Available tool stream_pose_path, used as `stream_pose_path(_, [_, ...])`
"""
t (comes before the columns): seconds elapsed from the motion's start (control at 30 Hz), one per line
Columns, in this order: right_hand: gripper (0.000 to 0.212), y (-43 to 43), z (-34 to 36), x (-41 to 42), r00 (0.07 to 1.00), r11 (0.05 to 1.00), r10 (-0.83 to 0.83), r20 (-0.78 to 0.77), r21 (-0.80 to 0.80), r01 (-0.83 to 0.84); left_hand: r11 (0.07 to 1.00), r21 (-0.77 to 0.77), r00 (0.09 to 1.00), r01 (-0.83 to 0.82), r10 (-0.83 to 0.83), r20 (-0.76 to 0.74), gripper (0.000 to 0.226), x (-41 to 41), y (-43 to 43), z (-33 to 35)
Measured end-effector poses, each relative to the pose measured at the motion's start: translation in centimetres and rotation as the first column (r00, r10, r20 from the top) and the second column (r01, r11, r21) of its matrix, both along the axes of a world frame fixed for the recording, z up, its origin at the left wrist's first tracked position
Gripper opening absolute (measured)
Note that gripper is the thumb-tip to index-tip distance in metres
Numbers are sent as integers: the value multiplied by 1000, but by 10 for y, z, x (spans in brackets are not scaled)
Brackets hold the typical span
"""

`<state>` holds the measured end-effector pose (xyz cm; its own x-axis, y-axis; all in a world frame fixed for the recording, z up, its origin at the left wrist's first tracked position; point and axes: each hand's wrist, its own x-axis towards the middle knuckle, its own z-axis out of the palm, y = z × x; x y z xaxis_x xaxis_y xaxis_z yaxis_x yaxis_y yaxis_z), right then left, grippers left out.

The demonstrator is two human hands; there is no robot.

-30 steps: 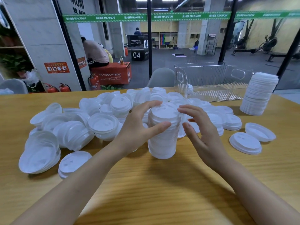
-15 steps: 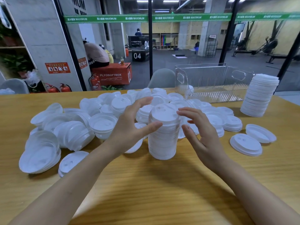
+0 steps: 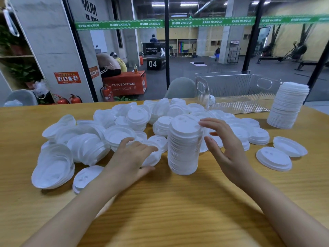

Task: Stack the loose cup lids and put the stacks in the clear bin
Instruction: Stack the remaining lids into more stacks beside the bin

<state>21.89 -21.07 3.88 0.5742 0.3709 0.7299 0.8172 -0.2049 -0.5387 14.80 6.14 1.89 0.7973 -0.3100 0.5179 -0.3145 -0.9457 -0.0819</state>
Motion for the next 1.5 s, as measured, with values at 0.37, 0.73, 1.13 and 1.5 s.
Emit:
stream_pose_path(0.37, [29,0,0,0,1000,1000,10,-5,0,-10,908,-419,978,27,62,198,27,-16,-20,19])
stream_pose_path(0.73, [28,0,2,-1,1000,1000,9,-5,-6,-9,765,-543,929,-347,203,-309,25,-18,-9,17])
stream_pose_path(1.13, [29,0,2,0,1000,1000,21,-9,-11,-21,883,-322,911,-341,227,-344,67,-12,-8,4])
stream_pose_path(1.5, [29,0,2,-2,1000,1000,25,-14,-11,-25,814,-545,972,-202,100,-211,44,-7,-6,1])
